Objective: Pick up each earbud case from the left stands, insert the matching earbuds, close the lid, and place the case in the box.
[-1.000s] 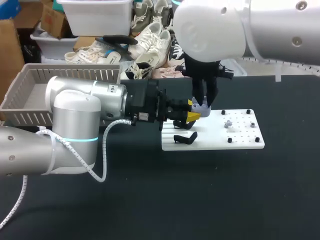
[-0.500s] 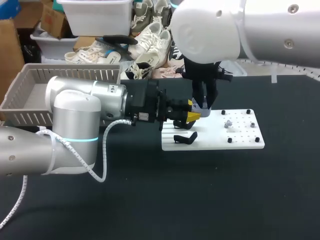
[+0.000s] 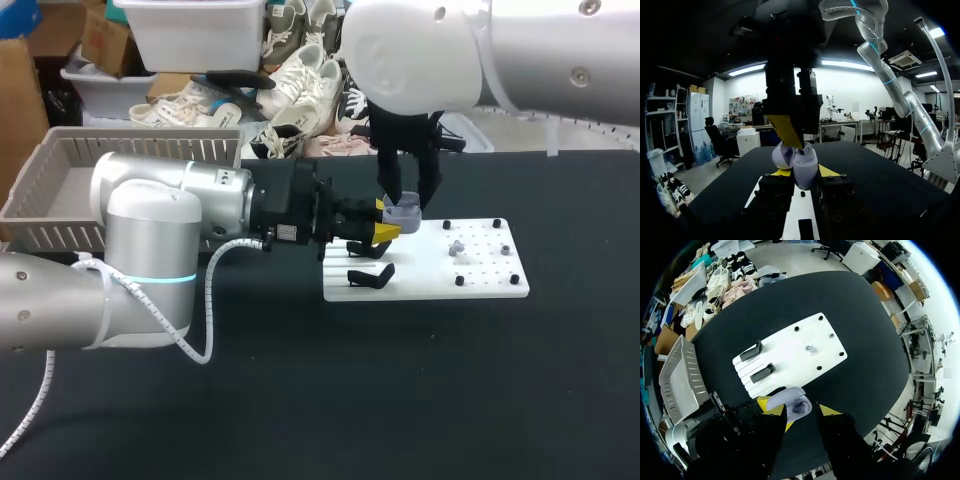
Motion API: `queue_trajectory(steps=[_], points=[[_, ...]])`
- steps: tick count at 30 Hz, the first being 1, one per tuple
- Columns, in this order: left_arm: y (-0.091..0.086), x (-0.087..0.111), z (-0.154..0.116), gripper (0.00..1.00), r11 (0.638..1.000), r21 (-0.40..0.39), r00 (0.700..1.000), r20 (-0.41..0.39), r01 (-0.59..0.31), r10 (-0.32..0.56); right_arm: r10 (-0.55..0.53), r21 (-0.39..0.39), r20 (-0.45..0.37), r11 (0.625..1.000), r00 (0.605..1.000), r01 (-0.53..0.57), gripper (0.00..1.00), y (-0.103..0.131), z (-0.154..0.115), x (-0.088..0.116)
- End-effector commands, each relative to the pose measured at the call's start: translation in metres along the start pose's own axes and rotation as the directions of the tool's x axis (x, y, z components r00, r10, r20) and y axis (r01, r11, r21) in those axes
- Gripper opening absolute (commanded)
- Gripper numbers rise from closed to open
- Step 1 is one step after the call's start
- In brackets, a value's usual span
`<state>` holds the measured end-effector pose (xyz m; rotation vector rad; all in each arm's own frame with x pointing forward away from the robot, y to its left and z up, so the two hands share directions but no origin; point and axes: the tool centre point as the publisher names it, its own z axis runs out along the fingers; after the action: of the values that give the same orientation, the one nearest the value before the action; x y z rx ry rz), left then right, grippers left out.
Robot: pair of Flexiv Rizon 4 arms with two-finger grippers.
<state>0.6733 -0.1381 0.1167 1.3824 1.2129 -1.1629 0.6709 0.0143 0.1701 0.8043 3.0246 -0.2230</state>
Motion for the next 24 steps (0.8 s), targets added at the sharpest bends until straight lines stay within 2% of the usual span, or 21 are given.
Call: queue_trajectory(steps=[1, 6, 10, 15, 24], points=[[-0.001, 0.0, 0.0, 0.0, 1.0, 0.0, 1.0, 0.001, -0.001, 0.001, 0.021, -0.054, 0.025, 0.998, 0.999, -0.02, 0.37, -0.024, -0.013, 0.005], [-0.001, 0.0, 0.0, 0.0, 1.0, 0.0, 1.0, 0.001, -0.001, 0.001, 0.048, -0.111, 0.044, 0.993, 0.998, -0.042, 0.38, -0.046, -0.027, -0.003], [-0.001, 0.0, 0.0, 0.0, 1.0, 0.0, 1.0, 0.001, -0.001, 0.001, 0.023, -0.15, 0.073, 0.989, 0.997, -0.012, 0.41, -0.061, -0.032, -0.009], [-0.001, 0.0, 0.0, 0.0, 1.0, 0.0, 1.0, 0.001, -0.001, 0.001, -0.018, -0.162, 0.094, 0.986, 0.995, 0.033, 0.46, -0.073, -0.034, -0.017], [-0.001, 0.0, 0.0, 0.0, 1.0, 0.0, 1.0, 0.001, -0.001, 0.001, -0.104, -0.188, 0.096, 0.975, 0.99, 0.12, 0.45, -0.088, -0.026, -0.032]])
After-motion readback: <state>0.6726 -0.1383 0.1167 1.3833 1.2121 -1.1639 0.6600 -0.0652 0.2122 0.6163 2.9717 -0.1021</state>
